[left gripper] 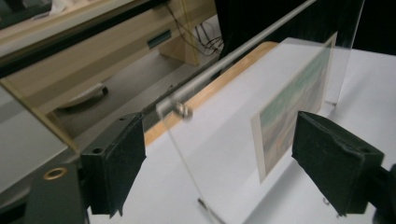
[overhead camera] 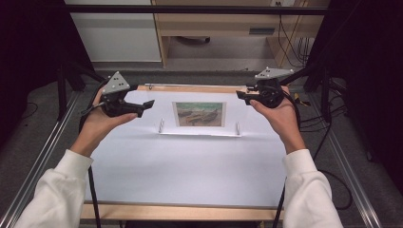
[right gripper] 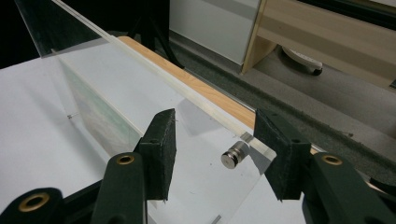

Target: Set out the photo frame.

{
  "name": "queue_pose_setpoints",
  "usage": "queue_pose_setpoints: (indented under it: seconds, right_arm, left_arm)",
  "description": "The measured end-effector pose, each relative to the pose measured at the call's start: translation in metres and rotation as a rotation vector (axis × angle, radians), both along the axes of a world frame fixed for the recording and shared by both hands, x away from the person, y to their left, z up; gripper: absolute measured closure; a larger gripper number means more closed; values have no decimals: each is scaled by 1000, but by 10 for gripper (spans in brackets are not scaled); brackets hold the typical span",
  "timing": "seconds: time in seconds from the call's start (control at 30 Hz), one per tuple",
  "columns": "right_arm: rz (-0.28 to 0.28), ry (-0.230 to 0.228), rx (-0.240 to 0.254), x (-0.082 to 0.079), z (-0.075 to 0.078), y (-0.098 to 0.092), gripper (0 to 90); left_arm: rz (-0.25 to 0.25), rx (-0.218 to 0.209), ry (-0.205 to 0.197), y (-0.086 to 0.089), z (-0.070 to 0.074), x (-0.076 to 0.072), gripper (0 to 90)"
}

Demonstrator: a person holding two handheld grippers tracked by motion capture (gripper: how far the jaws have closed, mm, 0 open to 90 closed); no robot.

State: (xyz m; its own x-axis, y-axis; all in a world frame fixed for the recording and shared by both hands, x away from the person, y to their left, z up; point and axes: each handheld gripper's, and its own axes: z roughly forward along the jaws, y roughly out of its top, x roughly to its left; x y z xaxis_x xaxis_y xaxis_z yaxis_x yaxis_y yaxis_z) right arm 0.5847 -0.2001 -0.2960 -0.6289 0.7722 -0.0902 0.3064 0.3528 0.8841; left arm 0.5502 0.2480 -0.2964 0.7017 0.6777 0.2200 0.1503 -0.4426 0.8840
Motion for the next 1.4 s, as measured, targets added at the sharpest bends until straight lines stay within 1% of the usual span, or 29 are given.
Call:
queue_pose_setpoints:
  seconds: [0.1, 0.17, 0.2, 0.27, 0.33, 0.37, 0.43, 0.53, 0.57, 0.6, 0.67, 0.7, 0.73, 0.77, 0.83, 0.9, 0.93, 0.97, 1.0, 1.07, 1.23, 1.3, 1.4]
  right_arm:
    - [-8, 4, 8, 3, 0, 0, 495]
    - [-13, 3, 18, 4, -1, 0, 492]
    - [-13, 2, 22, 5, -1, 0, 491]
    - [-17, 3, 29, 7, -2, 0, 489]
    - [-20, 8, 37, 9, -2, 0, 486]
    - [-26, 13, 39, 10, -2, 0, 485]
    - [-26, 11, 36, 12, -2, 0, 482]
    - [-32, 21, 50, 15, -2, 0, 480]
    - [-31, 16, 53, 17, -3, 0, 479]
    - [-35, 21, 63, 18, -3, 0, 479]
    - [-42, 24, 70, 20, -3, 0, 475]
    - [-43, 23, 71, 21, -4, 0, 473]
    - [-44, 21, 71, 21, -4, 0, 471]
    - [-44, 20, 71, 22, -4, 0, 470]
    - [-47, 21, 76, 23, -4, 0, 469]
    - [-54, 20, 79, 23, -5, 0, 467]
    - [-56, 21, 79, 23, -5, 1, 466]
    - [-57, 21, 80, 23, -5, 1, 466]
    - [-56, 21, 80, 23, -5, 0, 466]
    - [-55, 21, 81, 24, -5, 0, 465]
    - [-63, 20, 78, 24, -6, 0, 469]
    - [-64, 21, 76, 25, -7, -1, 466]
    - [-63, 19, 75, 26, -7, -1, 471]
  left_arm:
    - [17, -13, 38, 9, -14, -12, 156]
    - [18, -5, 57, 13, -22, -19, 151]
    - [19, -1, 56, 15, -25, -22, 151]
    - [26, 5, 68, 18, -32, -29, 151]
    - [37, 0, 74, 20, -38, -35, 151]
    - [36, -1, 89, 22, -42, -38, 150]
    - [32, 2, 97, 23, -49, -44, 149]
    - [24, 9, 109, 24, -58, -50, 149]
    - [24, 14, 109, 25, -60, -50, 149]
    - [22, 14, 111, 25, -62, -50, 148]
    - [18, -11, 117, 25, -65, -50, 148]
    - [21, 5, 117, 26, -66, -50, 148]
    - [26, 11, 116, 26, -66, -50, 148]
    - [27, 4, 120, 26, -68, -51, 148]
    - [25, 9, 126, 27, -69, -51, 148]
    - [20, 9, 124, 28, -69, -52, 148]
    - [21, -6, 126, 27, -69, -52, 148]
    - [22, -7, 124, 28, -70, -53, 149]
    - [20, -2, 125, 29, -70, -53, 149]
    - [20, -7, 128, 28, -70, -53, 149]
    - [18, 5, 125, 30, -70, -53, 152]
    - [17, -9, 129, 30, -70, -53, 153]
    - [17, -7, 129, 30, -70, -53, 153]
